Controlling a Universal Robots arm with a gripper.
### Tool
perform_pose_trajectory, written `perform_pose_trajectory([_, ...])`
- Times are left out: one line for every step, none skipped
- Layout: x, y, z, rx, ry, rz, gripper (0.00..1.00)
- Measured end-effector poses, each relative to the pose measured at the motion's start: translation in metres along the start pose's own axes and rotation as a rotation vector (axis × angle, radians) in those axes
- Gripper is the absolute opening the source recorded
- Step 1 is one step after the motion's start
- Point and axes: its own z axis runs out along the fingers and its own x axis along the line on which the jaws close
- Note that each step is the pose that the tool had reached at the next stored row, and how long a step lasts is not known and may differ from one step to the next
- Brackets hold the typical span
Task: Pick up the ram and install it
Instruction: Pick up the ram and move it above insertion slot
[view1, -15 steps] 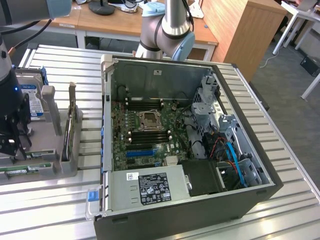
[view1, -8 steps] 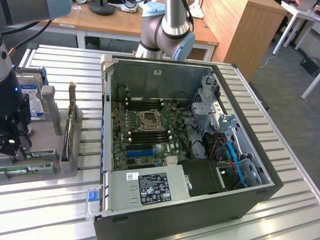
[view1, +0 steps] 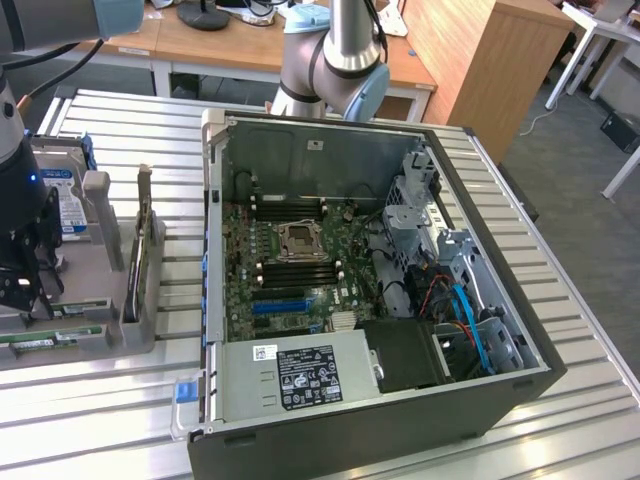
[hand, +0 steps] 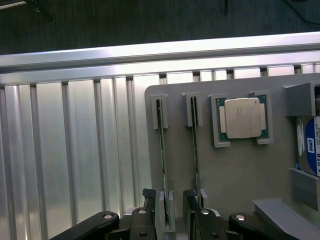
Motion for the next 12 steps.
perform_pose_trajectory([-0.0001, 0.0000, 0.0000, -0.0001, 0.0000, 0.000, 0.36])
perform_pose_trajectory([-0.0001, 0.0000, 0.0000, 0.0000, 0.0000, 0.000, 0.36])
perform_pose_trajectory([-0.0001, 0.0000, 0.0000, 0.0000, 0.0000, 0.000, 0.36])
perform_pose_trajectory([-0.0001, 0.0000, 0.0002, -0.0001, 0.0000, 0.000, 0.36])
perform_pose_trajectory([-0.0002, 0.0000, 0.0007, 0.0001, -0.0001, 0.000, 0.36])
perform_pose_trajectory([-0.0001, 0.0000, 0.0011, 0.0000, 0.0000, 0.000, 0.36])
perform_pose_trajectory([-0.0001, 0.0001, 0.0014, -0.0001, 0.0000, 0.000, 0.36])
perform_pose_trajectory([-0.0001, 0.0000, 0.0018, 0.0000, 0.0000, 0.000, 0.36])
perform_pose_trajectory([-0.0001, 0.0000, 0.0020, -0.0001, 0.0001, 0.000, 0.36])
perform_pose_trajectory([-0.0001, 0.0000, 0.0022, -0.0001, 0.0000, 0.000, 0.36])
perform_pose_trajectory([-0.0002, 0.0000, 0.0025, 0.0000, 0.0000, 0.000, 0.36])
perform_pose_trajectory([-0.0002, 0.0001, 0.0027, 0.0000, 0.0000, 0.000, 0.36])
